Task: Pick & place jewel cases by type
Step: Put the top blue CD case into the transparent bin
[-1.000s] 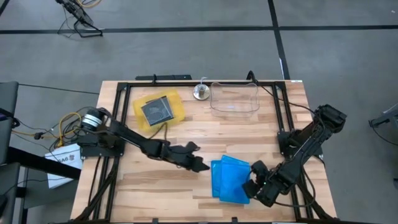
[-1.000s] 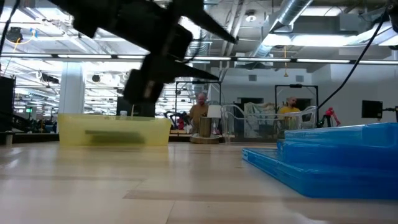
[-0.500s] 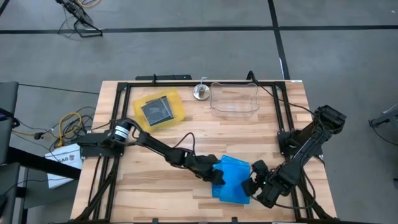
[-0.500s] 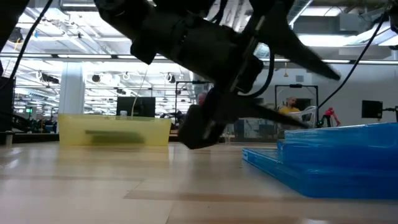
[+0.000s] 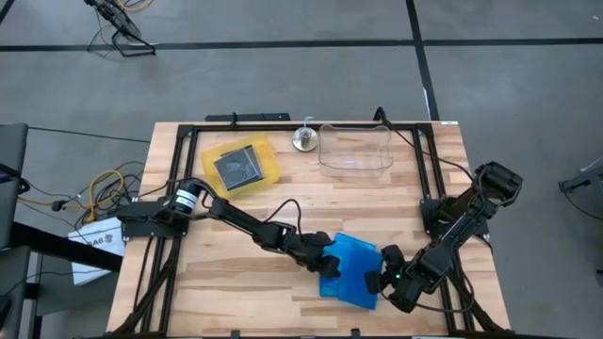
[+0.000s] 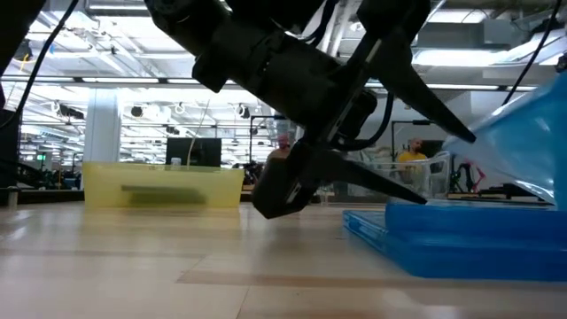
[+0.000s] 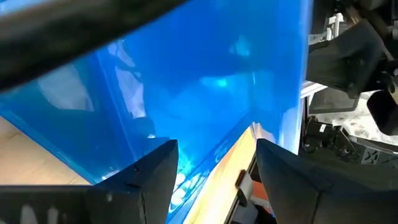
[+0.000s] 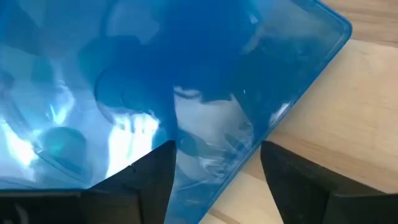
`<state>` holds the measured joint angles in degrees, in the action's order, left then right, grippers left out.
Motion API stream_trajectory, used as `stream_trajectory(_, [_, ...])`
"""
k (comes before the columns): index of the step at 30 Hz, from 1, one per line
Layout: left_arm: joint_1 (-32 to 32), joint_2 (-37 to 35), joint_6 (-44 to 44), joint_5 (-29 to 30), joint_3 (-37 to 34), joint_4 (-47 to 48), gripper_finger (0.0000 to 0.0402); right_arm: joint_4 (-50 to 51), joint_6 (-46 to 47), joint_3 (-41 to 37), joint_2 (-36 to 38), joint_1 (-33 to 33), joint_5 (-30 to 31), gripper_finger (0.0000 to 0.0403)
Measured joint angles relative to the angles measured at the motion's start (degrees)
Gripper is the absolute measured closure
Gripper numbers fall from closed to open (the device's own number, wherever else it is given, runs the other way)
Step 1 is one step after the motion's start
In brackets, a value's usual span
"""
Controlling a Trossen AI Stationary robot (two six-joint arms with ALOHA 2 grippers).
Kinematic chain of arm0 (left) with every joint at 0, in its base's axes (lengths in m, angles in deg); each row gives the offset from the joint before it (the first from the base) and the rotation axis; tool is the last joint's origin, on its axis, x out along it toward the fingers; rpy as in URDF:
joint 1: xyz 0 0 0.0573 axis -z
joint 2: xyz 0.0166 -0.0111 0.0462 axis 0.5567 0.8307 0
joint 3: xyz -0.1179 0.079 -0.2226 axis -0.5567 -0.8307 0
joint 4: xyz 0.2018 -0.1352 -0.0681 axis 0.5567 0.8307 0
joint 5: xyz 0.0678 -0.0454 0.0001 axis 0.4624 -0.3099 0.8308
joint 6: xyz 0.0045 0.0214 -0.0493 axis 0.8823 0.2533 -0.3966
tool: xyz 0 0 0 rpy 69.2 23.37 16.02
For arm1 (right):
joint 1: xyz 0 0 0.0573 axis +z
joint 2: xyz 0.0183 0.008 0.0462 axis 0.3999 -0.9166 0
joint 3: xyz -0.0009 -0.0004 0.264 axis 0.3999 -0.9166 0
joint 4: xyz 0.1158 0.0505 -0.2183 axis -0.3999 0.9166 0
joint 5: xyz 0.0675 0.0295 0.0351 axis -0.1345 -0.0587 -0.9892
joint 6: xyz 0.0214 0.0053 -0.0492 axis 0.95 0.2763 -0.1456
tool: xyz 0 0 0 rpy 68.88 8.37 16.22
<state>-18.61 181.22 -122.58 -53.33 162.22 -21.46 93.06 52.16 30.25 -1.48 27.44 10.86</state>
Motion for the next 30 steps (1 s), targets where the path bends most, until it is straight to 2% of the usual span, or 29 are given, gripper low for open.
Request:
stream_trajectory(12, [-0.41, 0.00, 2.10, -0.15, -0.05, -0.27, 0.0191, -0.01, -0.25, 0.00, 0.00, -0.31, 0.01, 0.0176])
stream_trajectory(20, [-2.78, 0.07, 4.38, -6.01, -0.13, -8.46, 0.0191, -0.14, -3.27, 0.00, 0.15, -2.12, 0.01, 0.0180])
stream_trajectory(30, [-4.71, 0.07, 2.59, -10.49, -0.13, -11.31, 0.0191, -0.01, -7.99, 0.00, 0.05, -3.88, -0.06, 0.0183])
